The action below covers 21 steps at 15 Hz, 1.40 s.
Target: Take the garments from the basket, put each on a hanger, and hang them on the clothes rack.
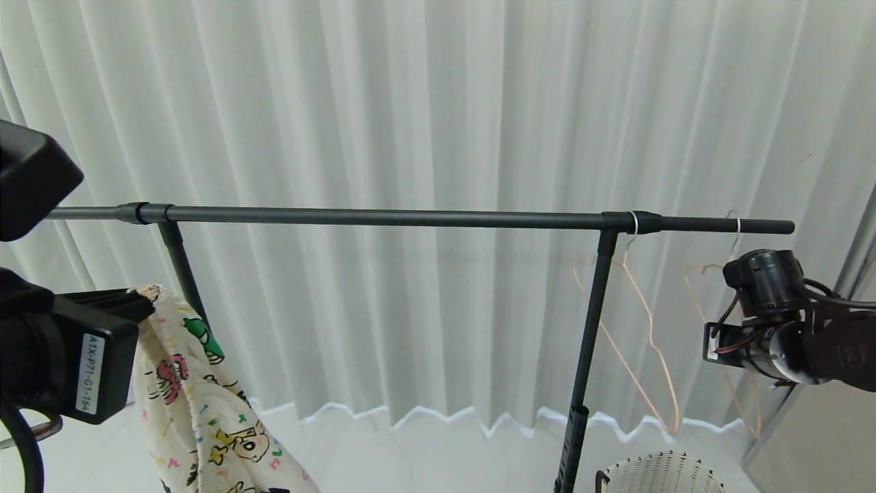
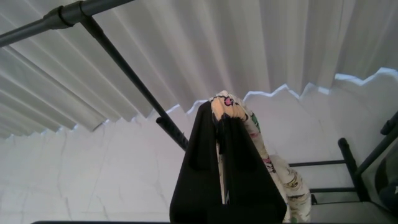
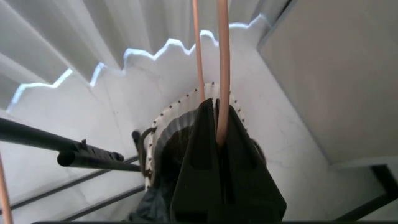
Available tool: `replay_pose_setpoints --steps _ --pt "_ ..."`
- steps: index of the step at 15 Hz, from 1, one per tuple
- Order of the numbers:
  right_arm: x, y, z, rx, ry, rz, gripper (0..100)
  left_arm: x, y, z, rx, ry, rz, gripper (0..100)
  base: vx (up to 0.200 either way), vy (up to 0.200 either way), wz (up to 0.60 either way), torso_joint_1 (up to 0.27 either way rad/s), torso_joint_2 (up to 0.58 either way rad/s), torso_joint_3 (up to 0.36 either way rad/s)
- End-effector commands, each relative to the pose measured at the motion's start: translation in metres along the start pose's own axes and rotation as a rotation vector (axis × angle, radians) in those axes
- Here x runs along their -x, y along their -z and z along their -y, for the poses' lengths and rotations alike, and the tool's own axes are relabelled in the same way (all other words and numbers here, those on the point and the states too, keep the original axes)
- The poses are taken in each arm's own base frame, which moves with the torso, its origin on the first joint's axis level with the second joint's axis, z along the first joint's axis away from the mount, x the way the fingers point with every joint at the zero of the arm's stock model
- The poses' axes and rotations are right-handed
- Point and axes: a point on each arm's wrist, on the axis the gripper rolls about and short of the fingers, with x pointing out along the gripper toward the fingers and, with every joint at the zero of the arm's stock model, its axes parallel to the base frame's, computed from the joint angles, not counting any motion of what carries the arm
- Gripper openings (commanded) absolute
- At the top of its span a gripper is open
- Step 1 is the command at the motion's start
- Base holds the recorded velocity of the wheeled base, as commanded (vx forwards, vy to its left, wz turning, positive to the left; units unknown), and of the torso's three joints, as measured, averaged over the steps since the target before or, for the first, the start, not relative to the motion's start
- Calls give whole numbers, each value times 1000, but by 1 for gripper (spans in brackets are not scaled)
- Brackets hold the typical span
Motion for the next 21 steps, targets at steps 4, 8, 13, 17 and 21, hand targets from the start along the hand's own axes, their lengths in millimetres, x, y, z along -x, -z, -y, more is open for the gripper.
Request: replay_pose_setpoints --steps 4,8,13,17,21 --pt "29 -16 10 42 -37 91 0 1 -1 -1 7 0 7 0 0 0 0 0 0 0" --pt "54 -17 14 57 -87 145 0 4 -1 -4 19 2 19 0 0 0 0 0 0 0" --pt "105 10 38 71 -177 207 0 3 1 -3 13 -1 13 0 0 0 0 0 0 0" --pt "136 43 80 127 -164 176 0 2 1 -2 7 -1 8 0 0 0 0 0 0 0" --pt "146 59 96 146 -153 152 0 1 1 -2 8 -2 9 0 -100 0 0 -1 2 4"
